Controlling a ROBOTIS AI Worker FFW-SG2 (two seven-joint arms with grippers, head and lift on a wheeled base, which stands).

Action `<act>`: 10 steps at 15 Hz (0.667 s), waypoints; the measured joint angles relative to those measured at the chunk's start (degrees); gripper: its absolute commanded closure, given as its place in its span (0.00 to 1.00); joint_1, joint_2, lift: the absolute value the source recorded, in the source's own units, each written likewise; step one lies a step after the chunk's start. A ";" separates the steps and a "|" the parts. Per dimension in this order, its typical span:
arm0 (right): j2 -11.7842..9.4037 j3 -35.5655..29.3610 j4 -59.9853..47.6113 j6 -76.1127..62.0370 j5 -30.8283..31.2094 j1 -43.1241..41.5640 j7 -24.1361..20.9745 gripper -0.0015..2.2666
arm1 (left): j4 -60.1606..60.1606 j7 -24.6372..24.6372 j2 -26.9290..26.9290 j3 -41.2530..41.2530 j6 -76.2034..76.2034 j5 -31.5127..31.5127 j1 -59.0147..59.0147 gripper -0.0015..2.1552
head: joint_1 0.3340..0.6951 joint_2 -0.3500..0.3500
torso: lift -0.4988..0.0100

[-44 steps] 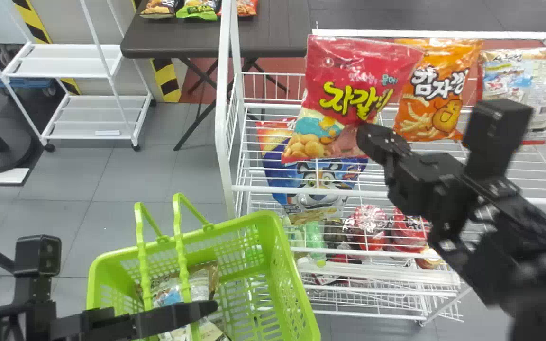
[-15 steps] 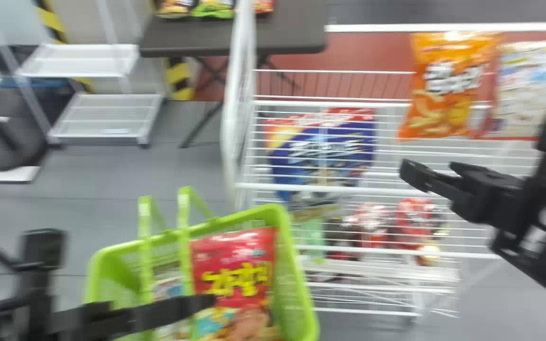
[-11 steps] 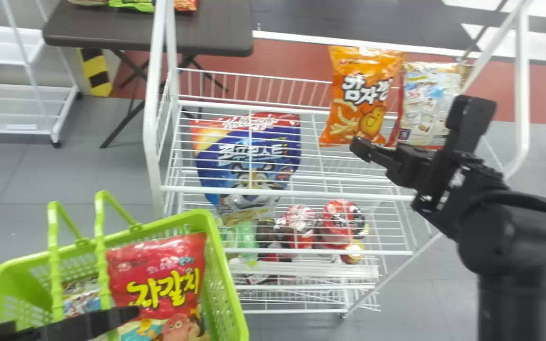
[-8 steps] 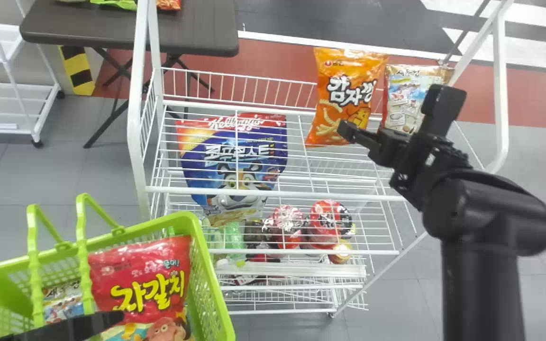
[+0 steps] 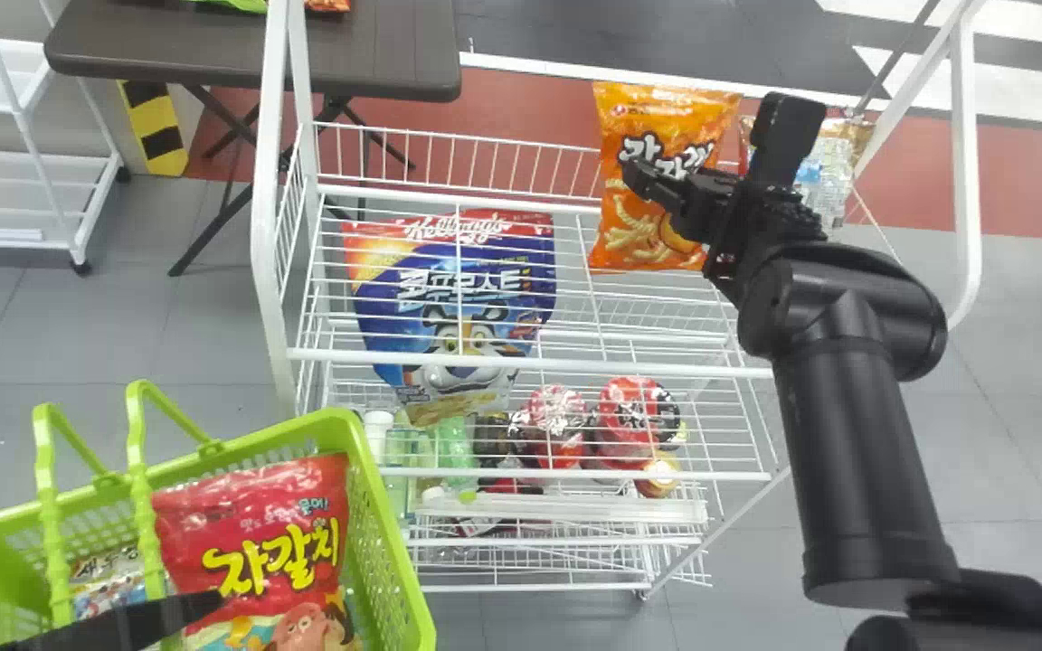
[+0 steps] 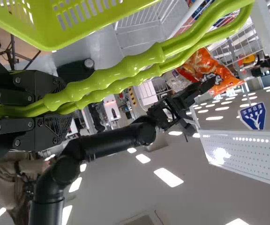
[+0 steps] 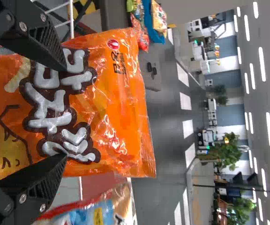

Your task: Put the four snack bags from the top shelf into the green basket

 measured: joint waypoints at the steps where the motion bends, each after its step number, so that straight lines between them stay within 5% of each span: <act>1: 0.01 0.43 0.21 0.69 0.11 -0.11 -0.10 0.99 | 0.34 0.00 -0.04 0.22 -0.32 0.13 0.02 1.00 | 1.00 0.28 | 0.98; 10: 0.30 -0.44 -19.80 10.51 -6.12 8.91 -1.41 1.00 | 0.19 0.00 -0.08 1.51 -0.80 1.39 1.20 1.00 | 1.00 0.30 | 0.98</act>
